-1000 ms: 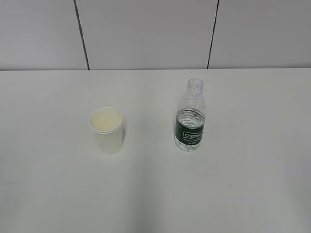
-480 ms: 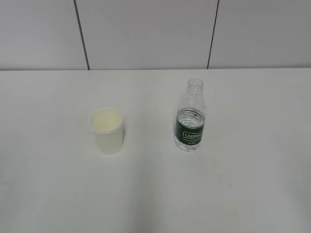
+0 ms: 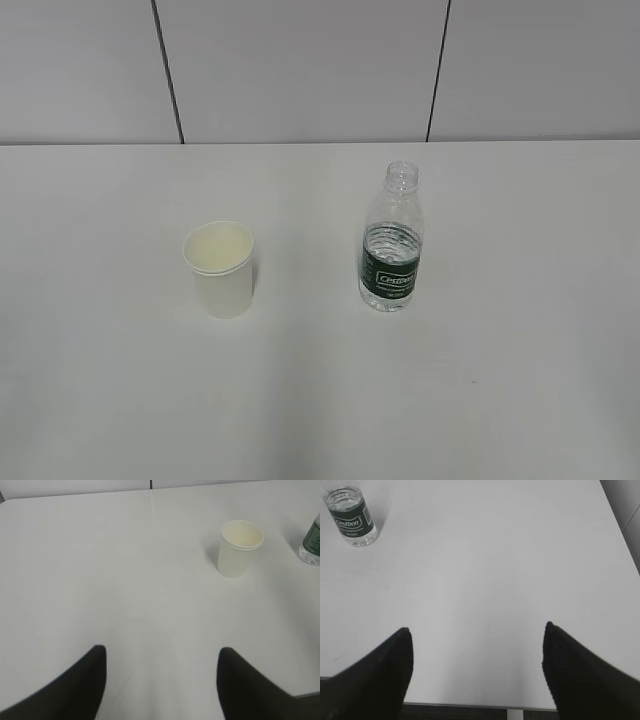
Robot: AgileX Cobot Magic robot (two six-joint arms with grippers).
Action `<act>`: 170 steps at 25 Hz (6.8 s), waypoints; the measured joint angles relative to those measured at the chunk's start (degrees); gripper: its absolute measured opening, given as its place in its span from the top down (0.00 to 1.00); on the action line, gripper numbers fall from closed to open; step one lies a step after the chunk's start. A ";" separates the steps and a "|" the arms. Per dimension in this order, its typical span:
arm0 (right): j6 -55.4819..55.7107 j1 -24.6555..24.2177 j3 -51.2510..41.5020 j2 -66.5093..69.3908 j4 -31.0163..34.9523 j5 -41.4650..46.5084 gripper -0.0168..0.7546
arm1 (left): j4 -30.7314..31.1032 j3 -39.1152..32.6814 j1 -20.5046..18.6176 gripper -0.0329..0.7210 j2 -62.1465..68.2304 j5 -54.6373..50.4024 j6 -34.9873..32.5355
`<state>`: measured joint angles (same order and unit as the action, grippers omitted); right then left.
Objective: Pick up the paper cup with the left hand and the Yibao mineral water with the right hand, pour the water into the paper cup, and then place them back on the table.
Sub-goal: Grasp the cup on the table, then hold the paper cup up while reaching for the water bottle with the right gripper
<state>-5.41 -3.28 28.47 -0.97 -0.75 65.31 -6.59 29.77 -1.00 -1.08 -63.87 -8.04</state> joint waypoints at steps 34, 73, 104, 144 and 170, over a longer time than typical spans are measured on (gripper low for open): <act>0.00 0.00 0.00 0.00 0.00 0.00 0.21 | -2.95 -9.43 0.05 0.19 13.12 52.06 0.00; 0.00 0.00 0.00 0.00 0.00 0.00 0.21 | 8.90 -12.49 6.60 0.22 81.49 115.24 4.09; 0.00 0.00 0.00 0.00 0.00 0.00 0.21 | 38.69 -11.37 6.64 0.27 109.45 129.40 4.32; 0.00 0.00 0.00 0.00 0.00 0.00 0.21 | 42.61 8.36 15.64 0.16 123.82 129.49 13.12; 0.00 0.00 0.00 0.00 0.00 0.00 0.21 | 39.50 8.74 16.12 0.17 124.91 129.44 13.28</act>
<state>-5.41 -3.28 28.47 -0.97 -0.75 65.31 32.91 38.51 15.12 123.83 65.57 5.24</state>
